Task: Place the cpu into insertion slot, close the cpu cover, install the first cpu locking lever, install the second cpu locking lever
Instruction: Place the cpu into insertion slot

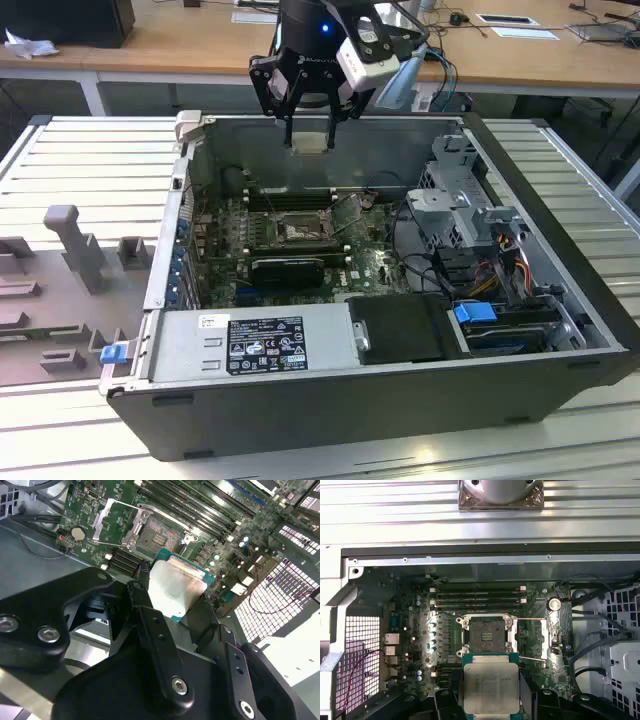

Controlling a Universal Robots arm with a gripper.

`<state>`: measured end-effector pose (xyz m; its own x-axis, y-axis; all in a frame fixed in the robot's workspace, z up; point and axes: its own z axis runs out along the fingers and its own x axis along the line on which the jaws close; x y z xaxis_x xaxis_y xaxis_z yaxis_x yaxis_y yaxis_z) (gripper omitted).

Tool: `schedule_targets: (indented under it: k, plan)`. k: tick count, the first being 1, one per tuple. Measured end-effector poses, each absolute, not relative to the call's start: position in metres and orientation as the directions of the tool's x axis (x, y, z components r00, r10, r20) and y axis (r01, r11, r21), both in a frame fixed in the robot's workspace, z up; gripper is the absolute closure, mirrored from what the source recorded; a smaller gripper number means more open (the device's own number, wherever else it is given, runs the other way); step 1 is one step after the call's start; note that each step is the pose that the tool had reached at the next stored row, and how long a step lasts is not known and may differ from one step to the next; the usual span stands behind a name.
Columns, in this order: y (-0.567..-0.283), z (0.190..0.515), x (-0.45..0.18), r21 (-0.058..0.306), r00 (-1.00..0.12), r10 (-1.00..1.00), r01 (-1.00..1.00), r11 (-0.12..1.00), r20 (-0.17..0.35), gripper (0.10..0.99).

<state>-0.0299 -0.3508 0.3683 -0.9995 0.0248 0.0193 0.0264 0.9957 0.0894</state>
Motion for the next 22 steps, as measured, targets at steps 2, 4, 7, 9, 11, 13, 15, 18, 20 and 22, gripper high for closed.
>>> schedule_targets:
  k: [2, 4, 7, 9, 11, 13, 15, 18, 20, 22]
  plan:
    - [-0.3508, 0.3683, -0.0299, 0.089, -0.999, 0.041, 0.042, 0.995, 0.019, 0.549]
    - [-0.3508, 0.3679, -0.0299, 0.089, -0.998, 0.062, 0.063, 0.994, 0.019, 0.549]
    - [-0.3508, 0.3662, -0.0300, 0.089, -0.997, 0.078, 0.079, 0.993, 0.020, 0.549]
    - [-0.3508, 0.3653, -0.0300, 0.089, -0.997, 0.078, 0.080, 0.993, 0.023, 0.549]
    - [-0.3508, 0.3643, -0.0299, 0.089, -0.997, 0.078, 0.080, 0.993, 0.024, 0.549]
    - [-0.3508, 0.3634, -0.0299, 0.087, -0.997, 0.078, 0.080, 0.993, 0.027, 0.549]
    - [-0.3509, 0.3634, -0.0300, 0.087, -0.997, 0.078, 0.080, 0.993, 0.027, 0.549]
    - [-0.3509, 0.3632, -0.0299, 0.087, -0.996, 0.085, 0.087, 0.992, 0.027, 0.549]
    - [-0.3509, 0.3632, -0.0299, 0.087, -0.996, 0.090, 0.092, 0.992, 0.027, 0.549]
    - [-0.3509, 0.3632, -0.0299, 0.087, -0.994, 0.105, 0.107, 0.990, 0.027, 0.549]
